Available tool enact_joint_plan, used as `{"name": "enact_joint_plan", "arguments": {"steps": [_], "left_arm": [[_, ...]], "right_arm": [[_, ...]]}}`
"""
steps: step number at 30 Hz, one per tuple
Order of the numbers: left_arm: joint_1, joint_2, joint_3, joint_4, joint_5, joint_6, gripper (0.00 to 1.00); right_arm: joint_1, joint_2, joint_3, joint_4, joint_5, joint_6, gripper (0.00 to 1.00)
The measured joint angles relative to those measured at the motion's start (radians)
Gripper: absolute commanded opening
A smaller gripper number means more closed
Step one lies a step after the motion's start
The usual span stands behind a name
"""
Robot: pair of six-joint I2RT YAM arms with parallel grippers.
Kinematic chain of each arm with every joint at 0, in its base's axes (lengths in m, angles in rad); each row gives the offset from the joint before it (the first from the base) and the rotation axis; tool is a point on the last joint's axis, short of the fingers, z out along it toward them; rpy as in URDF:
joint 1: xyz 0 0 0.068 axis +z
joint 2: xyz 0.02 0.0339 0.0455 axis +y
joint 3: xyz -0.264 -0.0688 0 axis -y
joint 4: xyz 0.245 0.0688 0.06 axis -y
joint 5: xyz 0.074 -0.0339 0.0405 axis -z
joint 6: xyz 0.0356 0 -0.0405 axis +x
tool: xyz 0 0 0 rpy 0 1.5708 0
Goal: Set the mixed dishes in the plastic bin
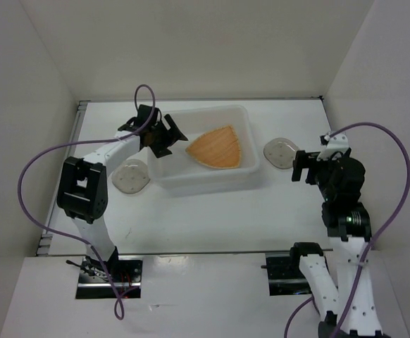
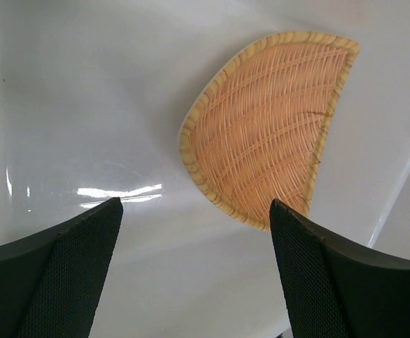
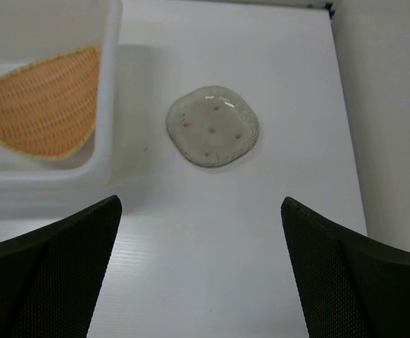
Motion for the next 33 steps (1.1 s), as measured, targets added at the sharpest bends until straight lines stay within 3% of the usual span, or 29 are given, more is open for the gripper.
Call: {"name": "enact_joint_plan", "arguments": {"steps": [6, 12, 16, 20, 25, 33], "left_arm": [[0.019, -0.007, 0.028, -0.048, 0.026, 0.033, 0.95], [-0.024, -0.011, 0.273, -0.094, 0.079, 0.116, 0.99], [-0.075, -0.105, 0.391, -0.157, 0.021, 0.241, 0.99], [-0.086, -0.323, 0.335, -0.247, -0.087, 0.363, 0.99], [-0.038, -0.613, 0.144, -0.315, -0.198, 0.443, 0.99], [-0.027, -0.803, -0.048, -0.390, -0.269, 0.441, 0.99]], "right_arm": [[0.000, 0.235, 0.058, -0.021, -0.009, 0.022, 0.98], [-0.040, 0.449, 0.260, -0.039, -0.095, 0.052, 0.98], [-0.123, 0.649, 0.370, -0.040, -0.143, 0.066, 0.98], [-0.178, 0.846, 0.368, -0.039, -0.124, 0.061, 0.98], [-0.253, 1.010, 0.348, -0.046, -0.172, 0.043, 0.98], [-0.394, 1.416, 0.623, -0.107, -0.351, -0.021, 0.98]]}}
